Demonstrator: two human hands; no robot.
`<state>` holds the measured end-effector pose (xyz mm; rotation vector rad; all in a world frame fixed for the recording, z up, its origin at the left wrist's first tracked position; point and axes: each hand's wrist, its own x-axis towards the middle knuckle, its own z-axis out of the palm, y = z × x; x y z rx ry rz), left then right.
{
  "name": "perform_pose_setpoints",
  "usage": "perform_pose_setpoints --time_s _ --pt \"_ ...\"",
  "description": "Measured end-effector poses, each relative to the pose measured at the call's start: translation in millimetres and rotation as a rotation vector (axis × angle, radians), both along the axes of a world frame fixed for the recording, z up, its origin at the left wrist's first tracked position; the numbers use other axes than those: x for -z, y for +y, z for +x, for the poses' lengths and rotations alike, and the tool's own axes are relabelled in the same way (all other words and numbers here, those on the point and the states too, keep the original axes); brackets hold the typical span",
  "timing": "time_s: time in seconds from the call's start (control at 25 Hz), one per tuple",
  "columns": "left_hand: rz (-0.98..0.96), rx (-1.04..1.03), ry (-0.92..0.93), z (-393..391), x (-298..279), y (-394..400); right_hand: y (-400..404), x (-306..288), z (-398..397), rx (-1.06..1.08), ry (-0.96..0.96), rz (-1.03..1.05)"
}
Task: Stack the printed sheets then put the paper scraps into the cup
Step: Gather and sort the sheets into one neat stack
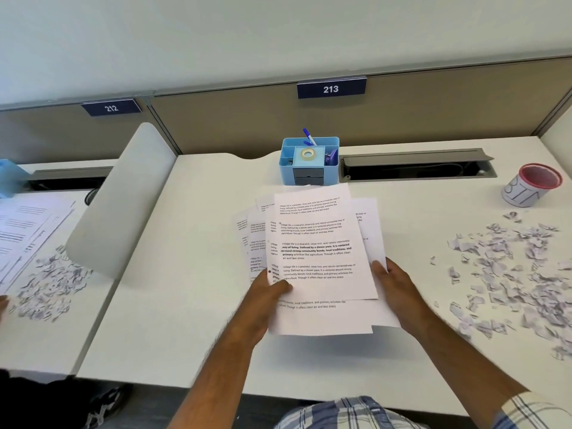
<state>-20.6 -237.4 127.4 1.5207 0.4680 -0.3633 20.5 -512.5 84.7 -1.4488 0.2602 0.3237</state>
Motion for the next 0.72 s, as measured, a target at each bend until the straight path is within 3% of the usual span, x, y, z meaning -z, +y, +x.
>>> perform_pose_setpoints --time_s 0.12,0.28,0.48,0.6,0.72 --pt "0.071 0.073 -0.014 0 0 6 -4 -2 -1 0.108 0.003 -0.053" --pt "0.122 0.153 -0.012 2 -2 9 0 -10 -3 0.04 -0.093 -0.017" --pt "0.029 0.041 -0.022 9 6 14 6 -14 -4 -0.008 -0.181 0.059" --pt "-0.107 0.11 0.013 15 2 12 11 -22 -7 -0.028 -0.185 0.06" --pt "-0.002 0.141 -0.06 18 1 8 14 -26 -8 -0.063 -0.177 0.076"
